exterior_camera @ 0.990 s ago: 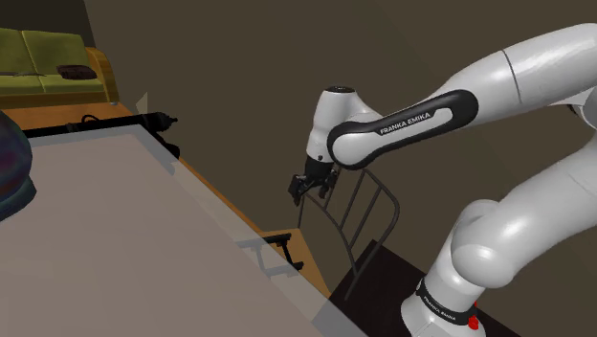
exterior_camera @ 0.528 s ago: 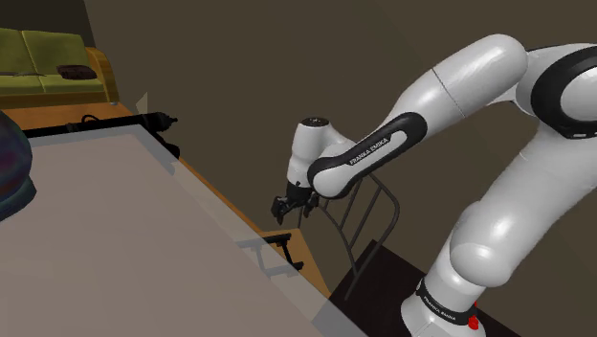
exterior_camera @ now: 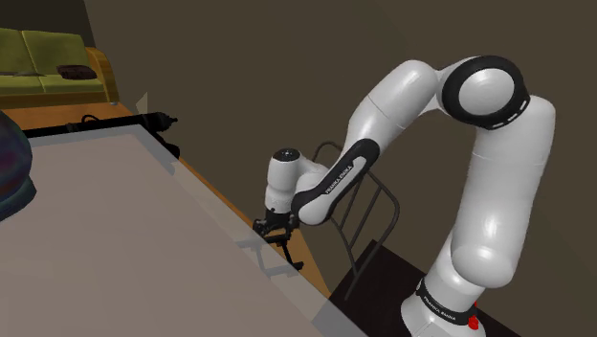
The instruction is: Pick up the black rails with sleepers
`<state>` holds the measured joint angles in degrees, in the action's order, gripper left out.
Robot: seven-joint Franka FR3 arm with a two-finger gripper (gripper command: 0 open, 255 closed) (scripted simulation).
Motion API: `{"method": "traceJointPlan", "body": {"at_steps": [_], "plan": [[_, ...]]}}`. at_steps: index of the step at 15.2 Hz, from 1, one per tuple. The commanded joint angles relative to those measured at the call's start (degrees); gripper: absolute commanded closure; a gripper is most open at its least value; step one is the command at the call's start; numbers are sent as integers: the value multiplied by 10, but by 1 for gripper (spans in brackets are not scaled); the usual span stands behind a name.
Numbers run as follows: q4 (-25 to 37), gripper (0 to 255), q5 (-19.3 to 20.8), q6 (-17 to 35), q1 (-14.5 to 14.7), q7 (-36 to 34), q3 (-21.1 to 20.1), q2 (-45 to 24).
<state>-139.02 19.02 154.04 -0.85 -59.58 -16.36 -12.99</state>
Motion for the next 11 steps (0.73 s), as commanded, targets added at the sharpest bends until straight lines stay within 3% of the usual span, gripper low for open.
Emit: {"method": "traceJointPlan", "body": {"at_steps": [1, 6, 11], "plan": [[30, 0, 40, 16, 18, -46, 20, -51], [114, 0, 93, 41, 74, -127, 70, -170], [128, 0, 111, 66, 90, -144, 91, -208]]}}
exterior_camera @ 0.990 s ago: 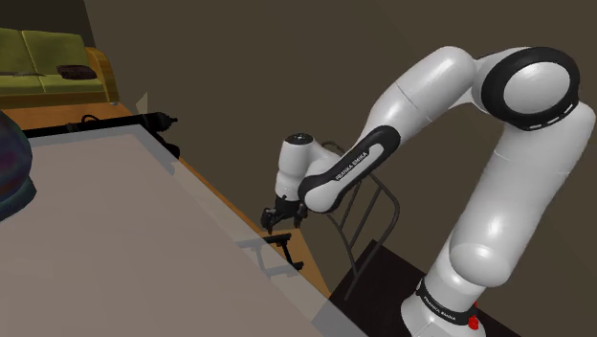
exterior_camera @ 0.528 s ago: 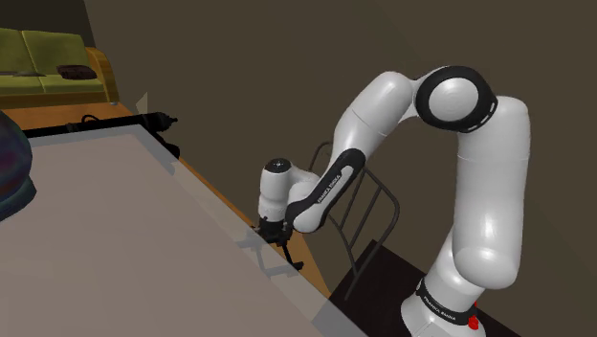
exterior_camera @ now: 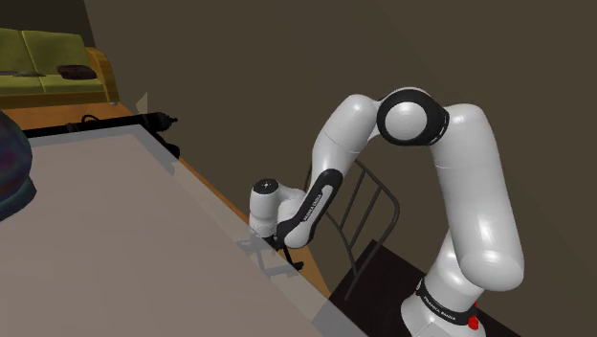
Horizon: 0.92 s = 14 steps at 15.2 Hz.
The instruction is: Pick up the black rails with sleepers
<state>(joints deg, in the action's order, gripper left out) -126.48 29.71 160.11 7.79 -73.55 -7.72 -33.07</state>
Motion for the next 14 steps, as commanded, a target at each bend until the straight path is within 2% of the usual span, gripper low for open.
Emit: {"method": "traceJointPlan", "body": {"at_steps": [1, 5, 6, 14], "plan": [[6, 0, 7, 10, 7, -8, 8, -15], [11, 0, 12, 18, 12, -13, 15, -28], [11, 255, 12, 18, 12, -13, 14, -28], [10, 255, 12, 18, 12, -13, 15, -27]]}}
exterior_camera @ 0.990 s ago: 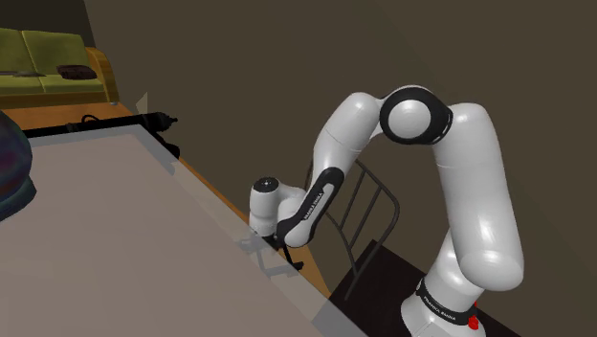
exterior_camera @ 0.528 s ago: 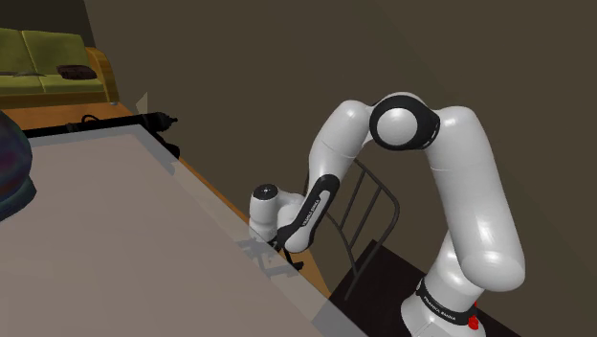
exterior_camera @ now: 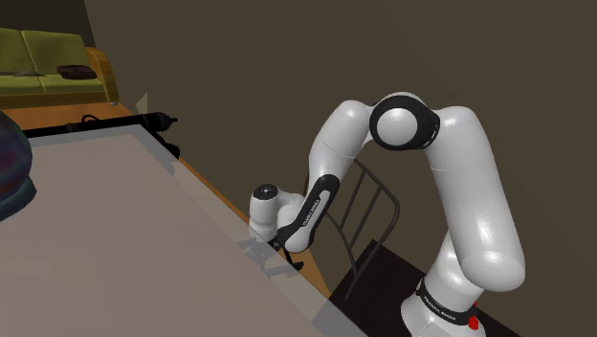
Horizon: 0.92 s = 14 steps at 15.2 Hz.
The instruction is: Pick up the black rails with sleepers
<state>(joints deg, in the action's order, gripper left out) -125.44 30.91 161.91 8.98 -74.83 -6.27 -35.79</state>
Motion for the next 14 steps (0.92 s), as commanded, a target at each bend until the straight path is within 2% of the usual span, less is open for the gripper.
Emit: {"method": "traceJointPlan", "body": {"at_steps": [1, 14], "plan": [[1, 255, 0, 0, 0, 0, 0, -1], [-34, 255, -50, -67, -41, 47, -52, 99]]}}
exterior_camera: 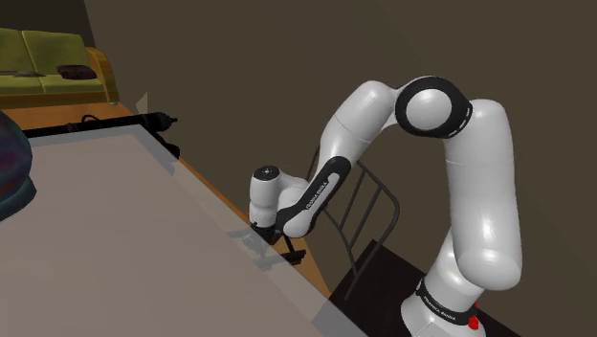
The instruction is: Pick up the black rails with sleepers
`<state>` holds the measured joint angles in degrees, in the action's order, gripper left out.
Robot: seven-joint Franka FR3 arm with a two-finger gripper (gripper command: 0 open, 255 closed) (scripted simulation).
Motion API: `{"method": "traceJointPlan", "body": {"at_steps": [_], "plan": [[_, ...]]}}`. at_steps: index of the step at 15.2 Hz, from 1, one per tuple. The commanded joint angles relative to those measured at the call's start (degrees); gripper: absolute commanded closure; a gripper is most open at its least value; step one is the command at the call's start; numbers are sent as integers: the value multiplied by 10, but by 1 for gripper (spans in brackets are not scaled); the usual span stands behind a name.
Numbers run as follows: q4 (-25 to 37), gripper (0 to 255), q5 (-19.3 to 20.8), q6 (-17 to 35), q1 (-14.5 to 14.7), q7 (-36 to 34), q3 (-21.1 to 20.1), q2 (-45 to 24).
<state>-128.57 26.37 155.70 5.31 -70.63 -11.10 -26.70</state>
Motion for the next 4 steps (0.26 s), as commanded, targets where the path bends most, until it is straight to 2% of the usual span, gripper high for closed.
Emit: {"method": "traceJointPlan", "body": {"at_steps": [1, 4], "plan": [[-5, 255, -9, -10, -7, 9, -8, 16], [-7, 255, -15, -17, -10, 14, -12, 24]]}}
